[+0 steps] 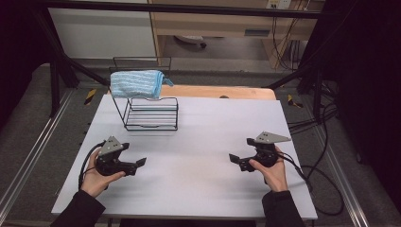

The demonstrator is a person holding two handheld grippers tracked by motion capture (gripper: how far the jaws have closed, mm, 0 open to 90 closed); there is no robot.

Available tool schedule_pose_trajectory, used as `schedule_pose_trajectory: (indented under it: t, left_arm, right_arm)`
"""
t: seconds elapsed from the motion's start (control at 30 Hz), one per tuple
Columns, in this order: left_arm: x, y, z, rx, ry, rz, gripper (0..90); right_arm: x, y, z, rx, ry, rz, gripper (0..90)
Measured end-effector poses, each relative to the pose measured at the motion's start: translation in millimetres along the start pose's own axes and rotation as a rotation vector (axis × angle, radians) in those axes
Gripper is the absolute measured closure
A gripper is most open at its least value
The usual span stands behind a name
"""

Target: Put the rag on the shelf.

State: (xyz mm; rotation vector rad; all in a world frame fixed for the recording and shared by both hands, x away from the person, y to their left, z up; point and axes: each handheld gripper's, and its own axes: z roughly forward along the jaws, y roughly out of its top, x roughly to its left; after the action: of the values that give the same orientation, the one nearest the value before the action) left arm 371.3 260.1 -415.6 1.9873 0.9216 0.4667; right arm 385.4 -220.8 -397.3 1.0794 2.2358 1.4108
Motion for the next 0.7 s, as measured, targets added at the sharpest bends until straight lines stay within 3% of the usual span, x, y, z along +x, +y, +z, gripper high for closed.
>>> schedule_pose_trajectory:
  t: [0.2,0.43,0.7]
  left_arm:
    - [-0.8,-11.5,5.9,0.022,-0.014,0.003,9.0]
    - [-0.4,-23.5,8.3,0.035,-0.020,0.003,8.6]
    - [3.7,-29.9,9.7,0.050,-0.008,0.004,8.5]
  right_arm:
    - [-12.1,-31.3,-7.4,0.038,-0.032,0.034,0.5]
    - [-19.1,-55.3,-15.7,0.053,-0.044,0.062,0.6]
    - [-16.8,-66.0,-18.5,0.069,-0.032,0.057,0.6]
